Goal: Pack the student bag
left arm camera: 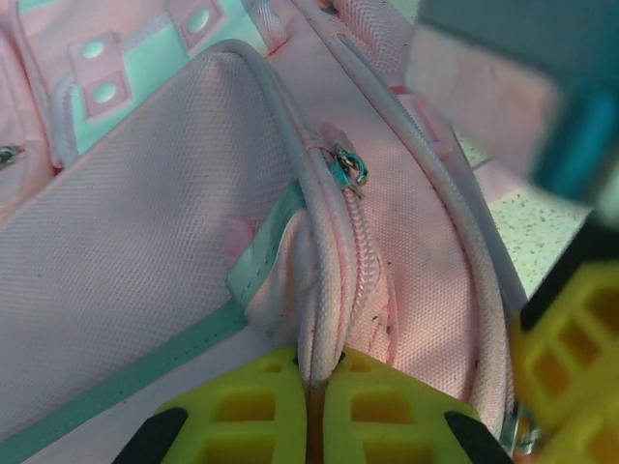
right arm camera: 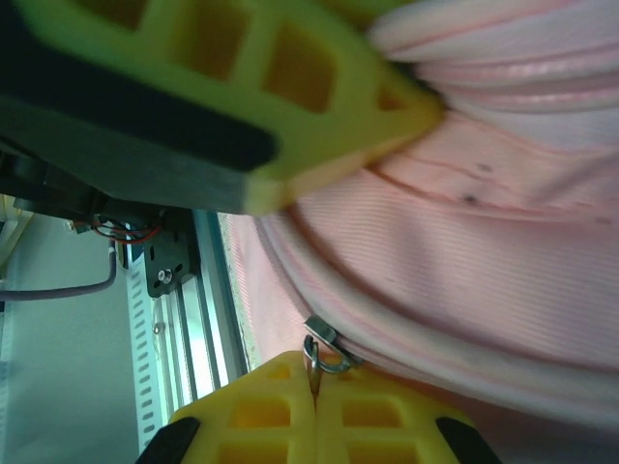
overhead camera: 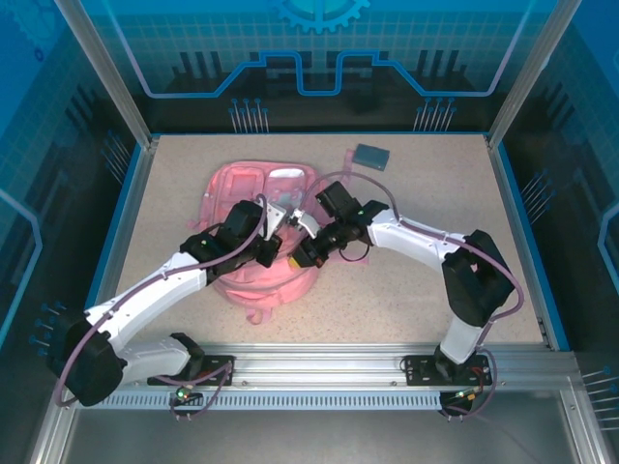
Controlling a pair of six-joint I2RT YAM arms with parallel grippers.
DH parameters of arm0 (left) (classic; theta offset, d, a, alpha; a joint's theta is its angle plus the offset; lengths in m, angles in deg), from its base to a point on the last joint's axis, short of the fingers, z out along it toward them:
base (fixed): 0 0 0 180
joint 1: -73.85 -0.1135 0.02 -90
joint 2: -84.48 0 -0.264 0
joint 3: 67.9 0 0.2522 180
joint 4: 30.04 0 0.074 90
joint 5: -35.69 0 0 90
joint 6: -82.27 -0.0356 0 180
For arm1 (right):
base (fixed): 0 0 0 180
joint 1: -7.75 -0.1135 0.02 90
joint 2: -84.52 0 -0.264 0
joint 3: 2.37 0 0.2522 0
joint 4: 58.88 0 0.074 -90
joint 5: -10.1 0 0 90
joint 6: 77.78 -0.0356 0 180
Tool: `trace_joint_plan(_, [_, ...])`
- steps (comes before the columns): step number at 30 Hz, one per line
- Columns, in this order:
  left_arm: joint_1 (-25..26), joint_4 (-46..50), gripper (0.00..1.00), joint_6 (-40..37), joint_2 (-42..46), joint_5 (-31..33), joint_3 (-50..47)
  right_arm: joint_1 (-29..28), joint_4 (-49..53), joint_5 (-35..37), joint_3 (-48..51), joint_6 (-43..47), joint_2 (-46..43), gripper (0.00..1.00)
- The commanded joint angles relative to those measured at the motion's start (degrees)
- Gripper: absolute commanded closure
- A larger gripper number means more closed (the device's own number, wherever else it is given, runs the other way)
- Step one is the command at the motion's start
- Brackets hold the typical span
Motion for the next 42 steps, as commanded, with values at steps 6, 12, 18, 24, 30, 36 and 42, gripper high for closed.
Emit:
trace_joint_plan(6, [-1.0,-3.6,0.60,5.8,2.3,-4.6,1.1,7.6,-9.7,5.0,7.3,-13.4,-9.3,1.00])
trace_joint_plan(12, [-1.3,-1.3,0.40,4.2,3.7,-7.9,0.4,15.5,-4.7,6.1,3.1,-13.2,-6.9,1.00])
trace_joint_plan(18, [-1.3,1.3,0.39,-0.2,-2.1,-9.9,3.3,18.1,-2.9,5.7,-0.4,-12.1,-3.8,1.00])
trace_joint_plan(24, [-1.3,2.2,0.42,-3.7,-8.3,-12.2,6.3,18.8,-2.5,4.8,-1.4,-12.0,-2.9,1.00])
trace_joint_plan(30, [-1.3,1.7,0.45,-4.2,-13.2,-11.1,8.0,18.9,-2.0,4.3,-1.5,-11.8,-2.6,1.00])
trace_joint_plan(36, [-1.3,0.2,0.50,-4.2,-11.3,-9.2,7.8,18.9,-0.7,4.6,-1.6,-11.0,-2.8,1.00])
trace_joint_plan(42, [-2.3,1.1,0.47,-4.3,-9.4,-6.6,7.6,18.9,-0.4,4.9,-1.6,-11.1,-3.0,1.00])
